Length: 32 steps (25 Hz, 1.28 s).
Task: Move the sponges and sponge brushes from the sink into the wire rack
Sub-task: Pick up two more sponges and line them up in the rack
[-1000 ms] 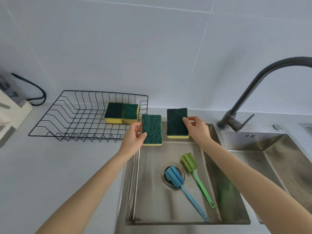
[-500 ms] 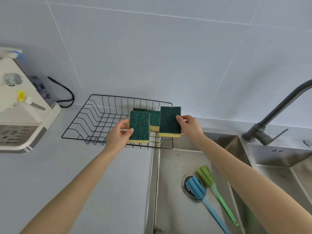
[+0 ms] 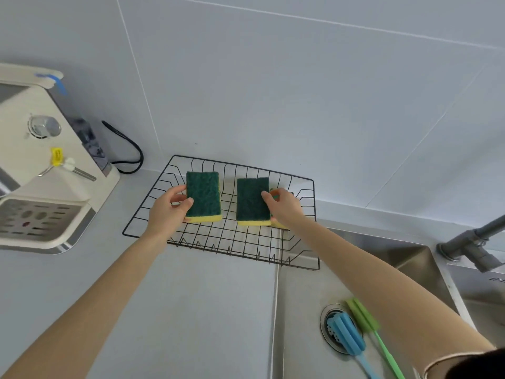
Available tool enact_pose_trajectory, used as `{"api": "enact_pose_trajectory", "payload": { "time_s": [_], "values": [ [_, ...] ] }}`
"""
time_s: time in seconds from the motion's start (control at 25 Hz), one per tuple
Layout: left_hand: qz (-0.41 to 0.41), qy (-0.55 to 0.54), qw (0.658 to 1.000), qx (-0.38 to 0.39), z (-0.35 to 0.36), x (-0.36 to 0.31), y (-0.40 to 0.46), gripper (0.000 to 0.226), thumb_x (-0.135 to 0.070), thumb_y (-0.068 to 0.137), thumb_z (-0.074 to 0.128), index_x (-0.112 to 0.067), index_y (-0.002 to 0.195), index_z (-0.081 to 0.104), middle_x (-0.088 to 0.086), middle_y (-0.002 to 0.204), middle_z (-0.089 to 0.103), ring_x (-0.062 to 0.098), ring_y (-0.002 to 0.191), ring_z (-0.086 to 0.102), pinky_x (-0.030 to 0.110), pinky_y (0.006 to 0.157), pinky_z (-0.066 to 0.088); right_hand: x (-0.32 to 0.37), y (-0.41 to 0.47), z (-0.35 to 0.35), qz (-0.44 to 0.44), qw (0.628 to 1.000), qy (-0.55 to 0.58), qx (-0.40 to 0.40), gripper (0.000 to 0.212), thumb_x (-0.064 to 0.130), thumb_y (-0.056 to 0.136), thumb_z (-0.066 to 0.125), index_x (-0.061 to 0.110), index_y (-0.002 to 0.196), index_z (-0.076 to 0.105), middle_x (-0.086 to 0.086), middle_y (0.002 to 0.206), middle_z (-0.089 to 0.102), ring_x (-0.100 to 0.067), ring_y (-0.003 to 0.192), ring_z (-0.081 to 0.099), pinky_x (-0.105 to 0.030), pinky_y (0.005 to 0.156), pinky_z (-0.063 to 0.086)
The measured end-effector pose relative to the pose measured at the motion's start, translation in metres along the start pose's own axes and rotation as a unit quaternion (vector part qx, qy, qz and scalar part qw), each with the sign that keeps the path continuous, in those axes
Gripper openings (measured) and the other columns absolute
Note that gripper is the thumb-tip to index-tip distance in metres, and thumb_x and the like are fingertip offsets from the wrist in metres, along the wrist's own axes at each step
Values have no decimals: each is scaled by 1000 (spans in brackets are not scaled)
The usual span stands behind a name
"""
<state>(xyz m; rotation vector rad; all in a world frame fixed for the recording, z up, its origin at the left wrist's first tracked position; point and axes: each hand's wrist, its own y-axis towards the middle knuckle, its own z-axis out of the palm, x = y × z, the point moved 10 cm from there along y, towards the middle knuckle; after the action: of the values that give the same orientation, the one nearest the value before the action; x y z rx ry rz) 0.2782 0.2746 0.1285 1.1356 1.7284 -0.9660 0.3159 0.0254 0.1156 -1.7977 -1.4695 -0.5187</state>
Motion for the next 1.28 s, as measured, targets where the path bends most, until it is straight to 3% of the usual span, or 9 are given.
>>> {"api": "enact_pose_trajectory", "payload": {
  "time_s": [0.12, 0.28, 0.52, 0.68, 0.76, 0.88, 1.0, 1.12, 1.28],
  "values": [
    [-11, -5, 1000, -11, -9, 8, 16, 39, -8, 90, 51, -12, 129, 49, 9, 115, 56, 25, 104, 55, 48, 88, 53, 16, 21, 23, 3, 1000, -10, 10, 44, 37, 97, 41, 3, 125, 46, -15, 107, 60, -32, 95, 65, -41, 81, 56],
    [-20, -15, 999, -24, -17, 17, 31, 39, -5, 91, 49, -10, 129, 48, 6, 108, 52, 22, 97, 52, 39, 80, 51, 35, 47, 49, -6, 998, -57, 27, 40, 34, 97, 40, 2, 120, 44, -10, 91, 52, -27, 75, 56, -31, 51, 45],
    [-35, -4, 999, -25, -24, 33, 45, 39, -7, 90, 50, -13, 128, 50, 6, 108, 55, 27, 105, 55, 50, 89, 52, 43, 66, 82, 2, 992, -117, 54, 41, 32, 97, 41, 5, 127, 37, -15, 98, 54, -31, 82, 60, -35, 65, 50],
    [-31, -17, 999, -21, -22, 34, 44, 38, -6, 90, 49, -12, 127, 51, 6, 108, 53, 23, 100, 53, 40, 81, 51, 52, 68, 88, -22, 983, -171, 58, 39, 26, 97, 41, 3, 128, 36, -18, 106, 60, -31, 82, 57, -30, 53, 42],
    [-28, -20, 999, -19, -21, 33, 43, 38, -5, 90, 49, -11, 128, 50, 7, 107, 53, 24, 100, 53, 41, 81, 52, 58, 65, 85, -53, 975, -209, 44, 38, 24, 97, 41, 3, 128, 37, -17, 112, 57, -31, 90, 54, -33, 63, 40],
    [-28, -22, 999, -22, -22, 34, 44, 38, -6, 90, 50, -12, 127, 50, 7, 107, 53, 25, 100, 54, 46, 86, 53, 69, 53, 89, -161, 935, -316, 21, 45, 24, 96, 42, 7, 137, 34, -18, 136, 43, -34, 123, 43, -39, 87, 43],
    [-26, -28, 999, -20, -22, 34, 44, 38, -6, 90, 49, -13, 127, 50, 7, 108, 54, 24, 100, 54, 46, 86, 53, 67, 36, 116, -260, 880, -393, 64, 66, 35, 93, 48, 16, 148, 17, -20, 153, 21, -35, 142, 20, -46, 114, 23],
    [-25, -21, 999, -20, -22, 36, 45, 37, -7, 90, 50, -15, 126, 52, 8, 108, 56, 25, 100, 56, 46, 87, 53, 58, 37, 141, -285, 842, -452, 72, 80, 32, 89, 57, 24, 150, 6, -22, 157, 1, -39, 145, 2, -48, 119, 8],
    [-24, -16, 999, -22, -25, 38, 49, 35, -7, 89, 51, -16, 124, 53, 9, 106, 57, 29, 103, 58, 51, 93, 51, 51, 49, 146, -263, 842, -468, 54, 76, 16, 91, 55, 29, 149, 7, -23, 157, 1, -43, 144, 1, -49, 119, 10]
  ]
}}
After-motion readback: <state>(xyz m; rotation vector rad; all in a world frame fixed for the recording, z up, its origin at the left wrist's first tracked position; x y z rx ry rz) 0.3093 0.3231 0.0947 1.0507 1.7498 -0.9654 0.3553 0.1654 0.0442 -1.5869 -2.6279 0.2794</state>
